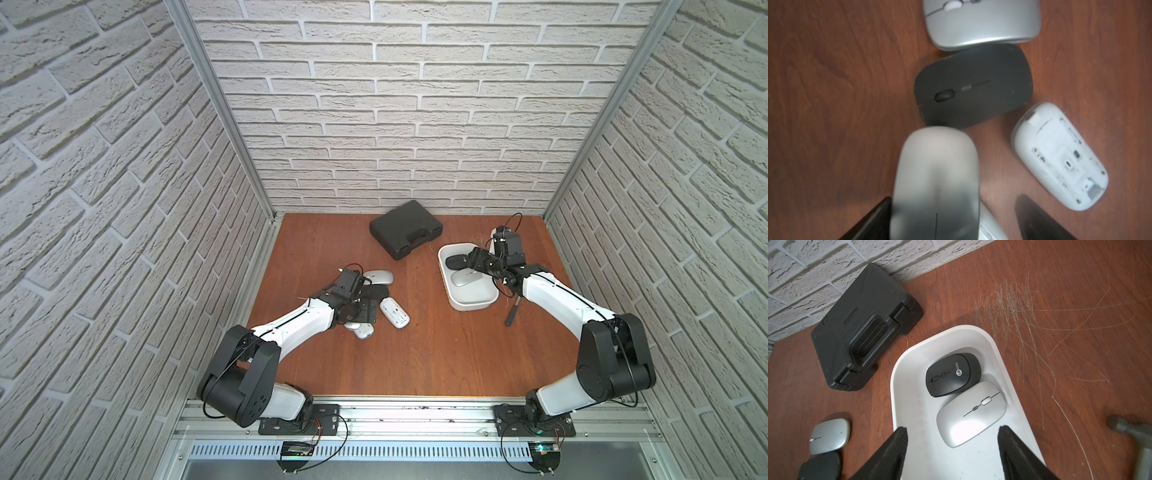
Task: Put the mouse in the storage box
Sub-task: Pick up the mouse from the center of the board.
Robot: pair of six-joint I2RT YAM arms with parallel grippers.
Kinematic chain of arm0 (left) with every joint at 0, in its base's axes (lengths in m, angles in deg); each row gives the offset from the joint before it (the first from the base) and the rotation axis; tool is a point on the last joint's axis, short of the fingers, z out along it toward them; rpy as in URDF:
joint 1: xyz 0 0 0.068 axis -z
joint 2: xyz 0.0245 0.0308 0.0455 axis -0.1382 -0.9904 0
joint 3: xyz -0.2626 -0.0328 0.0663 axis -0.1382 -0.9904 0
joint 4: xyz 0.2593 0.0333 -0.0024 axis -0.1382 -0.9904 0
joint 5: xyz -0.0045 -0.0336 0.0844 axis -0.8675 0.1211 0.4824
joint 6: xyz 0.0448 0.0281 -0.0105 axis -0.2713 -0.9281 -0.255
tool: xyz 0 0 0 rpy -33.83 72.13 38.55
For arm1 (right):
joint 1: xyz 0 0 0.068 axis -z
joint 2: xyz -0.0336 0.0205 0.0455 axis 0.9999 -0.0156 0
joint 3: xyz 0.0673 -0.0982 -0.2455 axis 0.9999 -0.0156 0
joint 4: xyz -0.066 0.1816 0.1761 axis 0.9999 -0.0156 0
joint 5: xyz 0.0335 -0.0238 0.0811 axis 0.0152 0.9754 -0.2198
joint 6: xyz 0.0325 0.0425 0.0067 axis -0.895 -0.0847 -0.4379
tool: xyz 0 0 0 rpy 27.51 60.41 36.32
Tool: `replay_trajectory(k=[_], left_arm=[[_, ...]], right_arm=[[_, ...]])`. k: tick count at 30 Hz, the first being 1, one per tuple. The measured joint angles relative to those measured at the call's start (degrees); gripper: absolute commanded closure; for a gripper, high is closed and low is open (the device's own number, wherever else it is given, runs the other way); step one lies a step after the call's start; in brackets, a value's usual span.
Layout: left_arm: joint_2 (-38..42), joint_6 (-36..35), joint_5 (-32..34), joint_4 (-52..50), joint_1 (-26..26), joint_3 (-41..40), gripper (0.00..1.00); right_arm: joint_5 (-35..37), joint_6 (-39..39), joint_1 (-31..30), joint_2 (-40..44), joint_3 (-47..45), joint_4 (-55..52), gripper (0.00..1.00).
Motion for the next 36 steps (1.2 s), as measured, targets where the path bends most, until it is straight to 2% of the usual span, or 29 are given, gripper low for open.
replay_trajectory(k=[18, 30, 36], left_arm=[[-2.62, 1.84, 2.97, -5.22, 0.74, 0.96, 0.32], [1.6, -0.2, 4.63, -6.43, 0.74, 1.64, 0.37], [7.78, -2.71, -0.39, -2.01, 1.46, 1.64, 0.38]], right_arm=[[-2.64, -0.02, 0.0, 0.0, 0.0, -0.07, 0.3], [-5.7, -0.31, 0.0, 0.0, 0.0, -0.04, 0.31], [-11.52, -1.95, 0.0, 0.0, -0.02, 1.31, 0.33]])
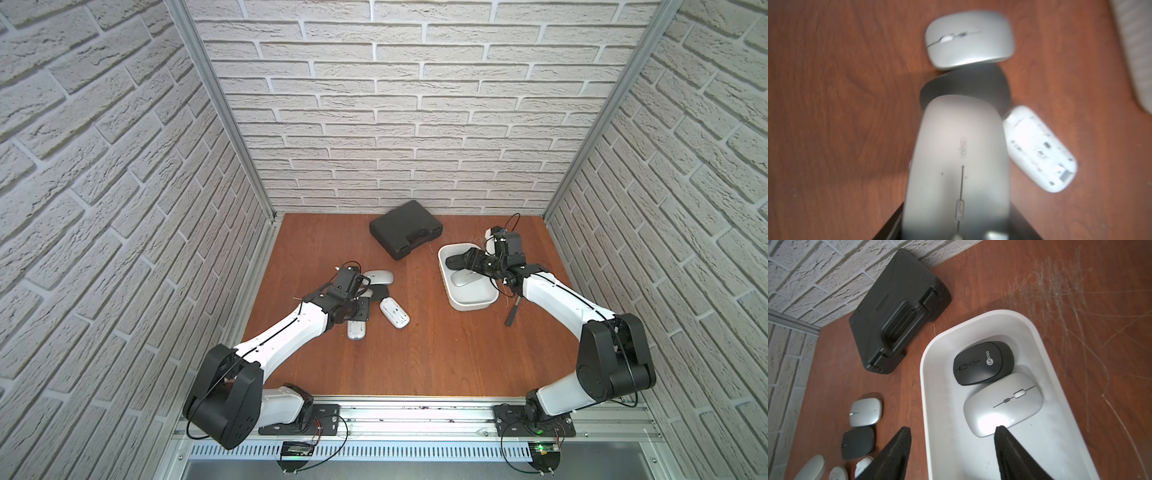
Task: Put the mouse in the storage box
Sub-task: Pick up the mouse from the center of the board.
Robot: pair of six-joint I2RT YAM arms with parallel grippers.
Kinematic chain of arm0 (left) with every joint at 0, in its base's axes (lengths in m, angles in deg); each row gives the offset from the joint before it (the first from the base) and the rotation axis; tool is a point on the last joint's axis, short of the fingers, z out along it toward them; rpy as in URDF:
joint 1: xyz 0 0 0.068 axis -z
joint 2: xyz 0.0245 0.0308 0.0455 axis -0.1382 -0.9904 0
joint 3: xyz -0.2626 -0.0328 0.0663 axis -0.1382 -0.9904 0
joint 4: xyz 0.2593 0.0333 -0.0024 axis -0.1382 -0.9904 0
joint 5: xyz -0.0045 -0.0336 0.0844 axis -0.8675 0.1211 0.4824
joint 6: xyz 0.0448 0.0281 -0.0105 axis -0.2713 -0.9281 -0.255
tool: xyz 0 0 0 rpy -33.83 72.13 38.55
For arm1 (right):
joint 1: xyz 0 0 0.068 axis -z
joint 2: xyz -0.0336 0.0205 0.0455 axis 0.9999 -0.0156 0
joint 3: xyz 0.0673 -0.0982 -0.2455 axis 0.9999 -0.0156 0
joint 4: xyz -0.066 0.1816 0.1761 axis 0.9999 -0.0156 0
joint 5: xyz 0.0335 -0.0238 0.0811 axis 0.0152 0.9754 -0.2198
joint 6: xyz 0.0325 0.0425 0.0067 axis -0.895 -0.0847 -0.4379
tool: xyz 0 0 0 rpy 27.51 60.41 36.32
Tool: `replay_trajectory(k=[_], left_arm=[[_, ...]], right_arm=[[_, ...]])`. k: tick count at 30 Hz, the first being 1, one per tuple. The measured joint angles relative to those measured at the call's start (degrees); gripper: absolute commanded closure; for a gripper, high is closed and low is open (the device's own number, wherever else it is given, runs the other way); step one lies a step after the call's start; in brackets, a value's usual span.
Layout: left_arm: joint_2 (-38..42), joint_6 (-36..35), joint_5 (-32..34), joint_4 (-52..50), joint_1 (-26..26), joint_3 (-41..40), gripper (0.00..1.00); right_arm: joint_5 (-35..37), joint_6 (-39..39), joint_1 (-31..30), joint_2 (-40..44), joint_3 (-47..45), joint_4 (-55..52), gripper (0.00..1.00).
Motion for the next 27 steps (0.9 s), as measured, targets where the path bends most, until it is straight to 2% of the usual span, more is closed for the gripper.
replay_trajectory(k=[9, 16, 27], left_arm=[[0.92, -3.5, -9.99, 14.14, 1.2, -0.13, 0.41], [-1.86, -6.34, -15.87, 23.67, 1.27, -0.15, 0.43], [-3.48, -7.26, -19.58, 27.78, 1.27, -0.85, 0.44]], right_arm=[[-13.55, -5.03, -3.52, -0.04, 0.0, 4.92, 0.34], [-23.45, -14.25, -10.05, -1.03, -1.84, 14.03, 0.29], [-27.67, -26.25, -17.66, -7.98, -3.04, 28.94, 0.31]])
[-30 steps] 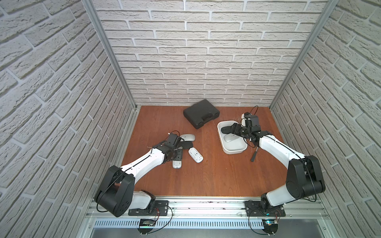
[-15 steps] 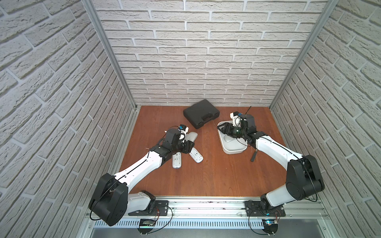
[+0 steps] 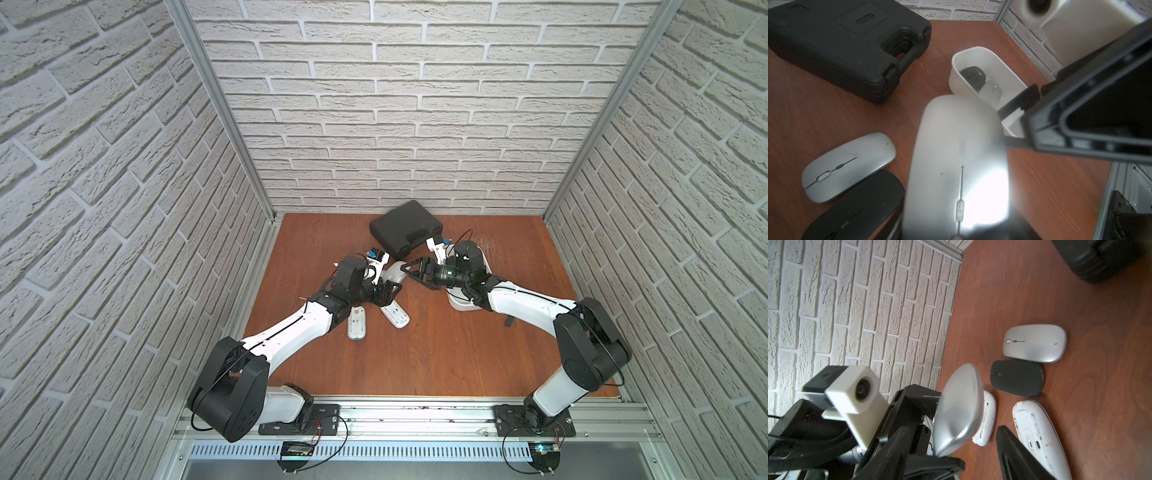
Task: Put the mouse in the storage box
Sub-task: Pick up the mouse from the center of the board.
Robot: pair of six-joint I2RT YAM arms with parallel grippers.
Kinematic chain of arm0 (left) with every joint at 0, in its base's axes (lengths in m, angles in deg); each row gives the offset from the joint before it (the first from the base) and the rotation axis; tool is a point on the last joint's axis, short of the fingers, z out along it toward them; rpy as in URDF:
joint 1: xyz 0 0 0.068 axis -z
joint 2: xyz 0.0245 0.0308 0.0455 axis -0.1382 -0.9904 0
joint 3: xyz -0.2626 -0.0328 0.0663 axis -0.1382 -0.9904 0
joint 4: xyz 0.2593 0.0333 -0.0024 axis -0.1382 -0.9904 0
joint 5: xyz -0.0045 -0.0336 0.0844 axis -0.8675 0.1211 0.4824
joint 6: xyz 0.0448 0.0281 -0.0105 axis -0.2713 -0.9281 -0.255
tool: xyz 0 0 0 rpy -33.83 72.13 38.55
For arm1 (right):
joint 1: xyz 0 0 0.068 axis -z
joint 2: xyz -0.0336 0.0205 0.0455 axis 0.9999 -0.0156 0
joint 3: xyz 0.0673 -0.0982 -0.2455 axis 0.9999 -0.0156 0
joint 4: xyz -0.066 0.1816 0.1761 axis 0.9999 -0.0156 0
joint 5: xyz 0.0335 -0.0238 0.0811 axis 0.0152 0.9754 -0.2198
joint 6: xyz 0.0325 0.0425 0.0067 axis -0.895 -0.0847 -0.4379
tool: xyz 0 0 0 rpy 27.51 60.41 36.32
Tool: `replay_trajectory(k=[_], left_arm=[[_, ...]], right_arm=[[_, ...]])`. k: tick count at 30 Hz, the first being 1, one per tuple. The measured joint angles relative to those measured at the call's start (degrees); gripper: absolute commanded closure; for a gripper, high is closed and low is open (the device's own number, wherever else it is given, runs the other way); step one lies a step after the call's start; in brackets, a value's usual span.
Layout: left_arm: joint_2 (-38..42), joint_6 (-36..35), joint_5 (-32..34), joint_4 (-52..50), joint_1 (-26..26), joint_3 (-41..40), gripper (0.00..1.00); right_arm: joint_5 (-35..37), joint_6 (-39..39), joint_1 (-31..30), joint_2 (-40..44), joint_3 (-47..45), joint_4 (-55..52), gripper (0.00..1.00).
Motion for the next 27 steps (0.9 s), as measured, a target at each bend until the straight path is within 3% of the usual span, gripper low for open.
replay_trajectory(k=[6, 15, 18, 20, 22, 27], left_arm=[[0.02, -0.04, -0.5, 0.11, 0.0, -1.05, 0.44], [0.28, -0.24, -0.72, 0.07, -0.04, -1.44, 0.41], [0.44, -0.24, -0.26, -0.22, -0.07, -1.44, 0.31], [0.48, 0.0, -0.26, -0.13, -0.07, -1.44, 0.13], [0.76, 0.0, -0.11, -0.02, -0.04, -1.46, 0.04], [3.48, -0.02, 1.44, -0.22, -0.07, -2.6, 0.02]], right_arm=[[-0.48, -3.69, -1.18, -5.33, 0.92, 3.45, 0.45], [-0.85, -6.54, -2.19, -6.8, 3.72, 6.8, 0.8], [-1.14, -6.82, -2.21, -7.23, 3.76, 7.32, 0.84], [-1.09, -6.64, -2.19, -7.28, 3.78, 7.08, 0.85], [-1.01, -6.32, -1.95, -7.3, 3.8, 6.58, 0.86], [-1.07, -5.84, 1.18, -7.3, 3.78, 6.32, 0.87]])
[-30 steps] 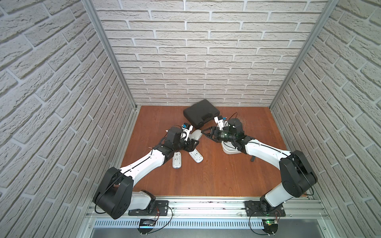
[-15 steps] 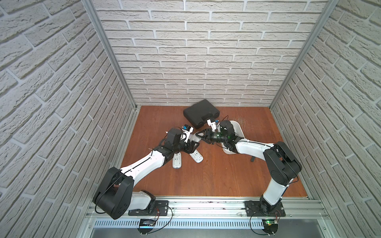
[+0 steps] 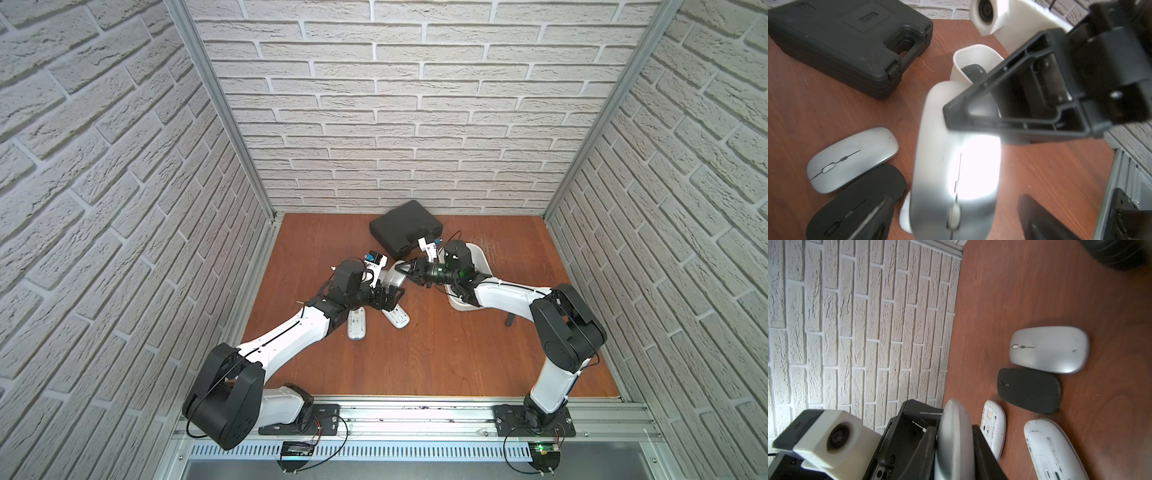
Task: Put the mouse in the storage box
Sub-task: Place the mouse in the storage box.
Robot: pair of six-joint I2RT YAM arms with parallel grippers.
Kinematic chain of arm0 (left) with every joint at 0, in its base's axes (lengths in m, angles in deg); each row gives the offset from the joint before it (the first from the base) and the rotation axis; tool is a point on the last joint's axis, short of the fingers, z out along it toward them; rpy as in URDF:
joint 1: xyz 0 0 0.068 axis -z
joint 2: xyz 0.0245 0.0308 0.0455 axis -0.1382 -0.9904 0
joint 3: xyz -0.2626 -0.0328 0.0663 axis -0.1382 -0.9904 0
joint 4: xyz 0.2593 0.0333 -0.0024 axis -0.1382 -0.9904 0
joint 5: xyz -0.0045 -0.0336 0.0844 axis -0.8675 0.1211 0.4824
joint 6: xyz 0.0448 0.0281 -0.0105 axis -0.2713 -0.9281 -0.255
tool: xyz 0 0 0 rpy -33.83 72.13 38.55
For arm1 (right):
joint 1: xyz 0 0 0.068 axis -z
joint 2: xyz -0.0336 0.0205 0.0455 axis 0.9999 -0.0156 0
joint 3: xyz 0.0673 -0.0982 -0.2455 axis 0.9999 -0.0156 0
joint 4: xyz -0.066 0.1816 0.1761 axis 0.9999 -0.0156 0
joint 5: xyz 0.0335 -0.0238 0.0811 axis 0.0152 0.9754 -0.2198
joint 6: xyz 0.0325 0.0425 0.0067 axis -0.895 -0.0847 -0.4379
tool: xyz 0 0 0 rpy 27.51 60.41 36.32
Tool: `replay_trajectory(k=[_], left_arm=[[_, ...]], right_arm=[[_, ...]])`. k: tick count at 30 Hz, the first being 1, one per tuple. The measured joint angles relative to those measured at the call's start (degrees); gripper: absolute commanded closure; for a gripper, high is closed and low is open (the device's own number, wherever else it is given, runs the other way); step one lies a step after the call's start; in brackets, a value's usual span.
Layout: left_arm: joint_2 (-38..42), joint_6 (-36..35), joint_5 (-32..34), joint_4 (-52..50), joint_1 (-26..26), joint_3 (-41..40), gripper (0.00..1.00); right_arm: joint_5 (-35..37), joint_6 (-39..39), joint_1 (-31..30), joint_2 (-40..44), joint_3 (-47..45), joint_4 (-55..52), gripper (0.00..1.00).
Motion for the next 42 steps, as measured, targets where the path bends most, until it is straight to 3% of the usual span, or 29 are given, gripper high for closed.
replay_trajectory(k=[6, 12, 26, 42], left_arm=[[5.68, 0.07, 2.84, -1.27, -0.76, -2.8, 0.02], [7.8, 0.94, 4.33, -1.88, -3.19, -5.62, 0.02], [7.15, 1.49, 4.22, -2.32, -5.31, -6.34, 0.03], [6.45, 1.53, 4.15, -2.19, -5.81, -7.04, 0.03]], right_arm=[[1.29, 2.91, 13.25, 1.97, -3.72, -1.36, 0.87], [8.07, 10.8, 25.35, 8.83, -8.87, -10.62, 0.87], [21.51, 25.27, 20.63, 14.38, -11.37, -24.87, 0.87], [29.38, 27.87, 16.76, 11.98, -13.92, -21.51, 0.83]])
